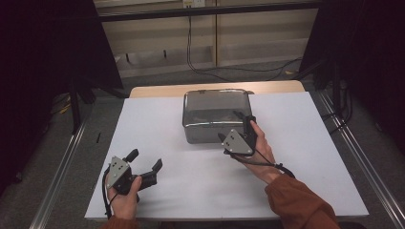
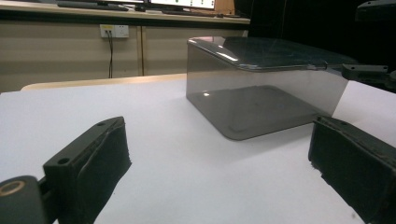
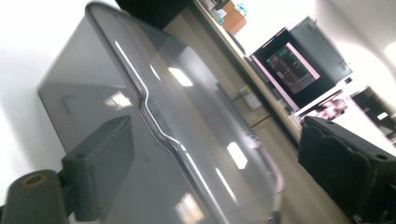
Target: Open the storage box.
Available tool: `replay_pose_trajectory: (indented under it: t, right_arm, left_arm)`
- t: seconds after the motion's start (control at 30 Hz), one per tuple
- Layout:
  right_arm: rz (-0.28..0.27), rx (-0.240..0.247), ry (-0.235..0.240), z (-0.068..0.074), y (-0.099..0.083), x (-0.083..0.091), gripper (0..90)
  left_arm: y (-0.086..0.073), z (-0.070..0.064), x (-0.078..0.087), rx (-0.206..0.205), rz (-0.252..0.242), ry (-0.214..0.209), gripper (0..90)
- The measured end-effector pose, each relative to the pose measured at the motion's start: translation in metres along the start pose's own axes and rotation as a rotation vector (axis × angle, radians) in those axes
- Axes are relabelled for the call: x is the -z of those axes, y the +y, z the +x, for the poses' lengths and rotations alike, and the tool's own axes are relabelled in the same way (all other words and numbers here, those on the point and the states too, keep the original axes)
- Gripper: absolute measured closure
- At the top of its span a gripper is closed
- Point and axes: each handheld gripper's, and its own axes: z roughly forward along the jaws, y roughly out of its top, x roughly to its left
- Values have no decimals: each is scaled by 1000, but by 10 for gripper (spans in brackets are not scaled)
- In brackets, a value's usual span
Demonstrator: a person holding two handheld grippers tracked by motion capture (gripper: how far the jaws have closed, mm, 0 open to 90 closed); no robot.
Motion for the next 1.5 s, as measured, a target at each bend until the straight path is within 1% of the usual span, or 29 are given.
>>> replay_pose_trajectory:
  t: [0.07,0.13,0.17,0.23,0.3,0.33,0.4,0.47,0.53,0.57,0.63,0.67,0.7,0.73,0.77,0.8,0.83,0.87,0.9,0.97,1.03,1.1,1.13,1.17,1.27,1.33,1.4,1.5]
  right_arm:
    - [8,38,-6,3,2,-1,136]
    - [14,99,-13,6,3,-1,164]
    - [19,138,-12,7,4,-1,191]
    - [23,204,-13,10,5,-2,209]
    - [34,250,-16,12,5,-3,229]
    - [37,268,-18,13,6,-4,238]
    - [46,285,-8,16,6,-6,251]
    - [51,330,-2,21,6,-7,276]
    - [53,379,-8,25,7,-8,296]
    - [55,391,-7,27,8,-8,305]
    - [59,423,-22,29,8,-9,331]
    - [65,432,-18,29,8,-9,356]
    - [80,428,-19,30,7,-9,357]
    - [77,439,-24,30,6,-10,370]
    - [91,438,-19,31,5,-10,414]
    - [96,450,-12,32,5,-10,427]
    - [97,459,-16,32,4,-10,435]
    - [107,461,-14,34,3,-10,462]
    - [104,470,-16,35,2,-11,481]
    - [121,486,-14,37,1,-11,512]
    - [119,505,-21,39,1,-12,554]
    - [110,510,-34,38,2,-13,583]
    - [112,514,-31,38,2,-13,600]
    - [118,507,-31,38,2,-14,614]
    - [122,506,-24,38,1,-15,651]
    - [122,502,-27,39,1,-15,674]
    - [109,511,-33,40,2,-16,693]
    - [107,511,-39,42,3,-16,712]
  left_arm:
    - [0,0,0,2,-2,2,49]
    - [0,0,0,2,-3,2,49]
    - [0,0,0,-2,-3,1,48]
    - [0,-1,0,5,0,2,49]
    - [0,-1,0,4,-2,1,49]
    - [0,-1,1,2,-2,6,49]
    - [0,0,0,4,1,5,49]
    - [0,0,1,3,1,5,49]
    - [0,0,1,1,1,5,49]
    - [0,0,1,0,1,8,49]
    - [0,-1,1,1,-2,9,49]
    - [0,-1,1,-1,-2,7,49]
    - [0,-1,1,-3,-3,9,49]
    - [0,-1,1,-3,-4,10,49]
    - [0,0,1,-2,-3,9,49]
    - [0,0,1,-7,0,11,49]
    - [-1,0,1,-3,-1,9,49]
    - [0,0,1,-6,2,8,49]
    - [0,0,1,-5,-2,8,49]
    - [0,0,1,-8,-6,10,49]
    - [0,0,1,-8,-6,9,49]
    - [0,0,1,-12,-4,9,49]
    - [0,0,1,-11,-3,4,49]
    - [1,0,1,-11,-4,4,49]
    - [1,0,1,-15,-4,3,48]
    - [1,0,1,-17,-4,8,49]
    - [1,0,0,-9,0,24,41]
    - [1,0,-1,-2,0,14,36]
